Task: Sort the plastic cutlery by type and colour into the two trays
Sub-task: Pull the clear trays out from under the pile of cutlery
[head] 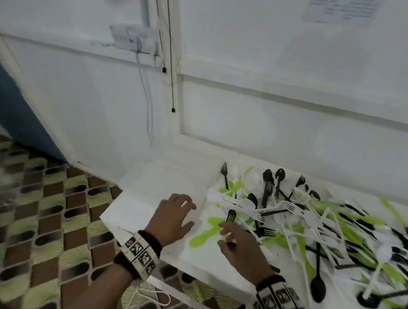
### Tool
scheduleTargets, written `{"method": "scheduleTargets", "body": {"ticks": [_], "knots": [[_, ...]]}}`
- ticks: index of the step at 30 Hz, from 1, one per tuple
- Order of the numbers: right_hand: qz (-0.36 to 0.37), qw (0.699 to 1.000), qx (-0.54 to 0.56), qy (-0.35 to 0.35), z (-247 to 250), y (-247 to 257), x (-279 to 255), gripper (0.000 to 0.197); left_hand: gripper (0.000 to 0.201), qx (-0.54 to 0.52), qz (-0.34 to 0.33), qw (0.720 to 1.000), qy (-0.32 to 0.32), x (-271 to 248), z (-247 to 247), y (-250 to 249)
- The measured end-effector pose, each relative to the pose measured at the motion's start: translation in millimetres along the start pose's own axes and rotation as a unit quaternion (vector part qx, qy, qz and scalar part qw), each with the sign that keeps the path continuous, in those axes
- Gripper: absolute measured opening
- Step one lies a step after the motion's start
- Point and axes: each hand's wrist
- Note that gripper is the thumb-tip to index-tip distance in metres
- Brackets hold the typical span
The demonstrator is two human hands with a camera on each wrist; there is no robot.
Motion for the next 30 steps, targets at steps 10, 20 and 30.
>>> {"method": "scheduleTargets", "body": {"ticks": [10, 20, 30], "knots": [[-0.02, 0.995, -0.079, 0.061, -50.7, -11.4, 103.0, 0.109, 0.064, 0.116, 0.066, 0.978, 0.161, 45.9, -22.4, -7.6], [0.004, 0.972, -0.191, 0.136, -40.3, -37.4, 126.9, 0.107, 0.049, 0.191, 0.024, 0.963, 0.19, 48.3, -33.2, -13.8], [0.016, 0.994, -0.01, 0.11, -61.1, -19.1, 124.2, 0.137, 0.036, 0.239, 0.002, 0.959, 0.15, 38.1, -41.0, -10.5]]}}
Point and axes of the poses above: each hand's wrist, its own x-axis towards the middle knuckle, its own z-axis out of the back of the hand, y = z × x, and after that the axes turned 10 degrees about -y, right-handed
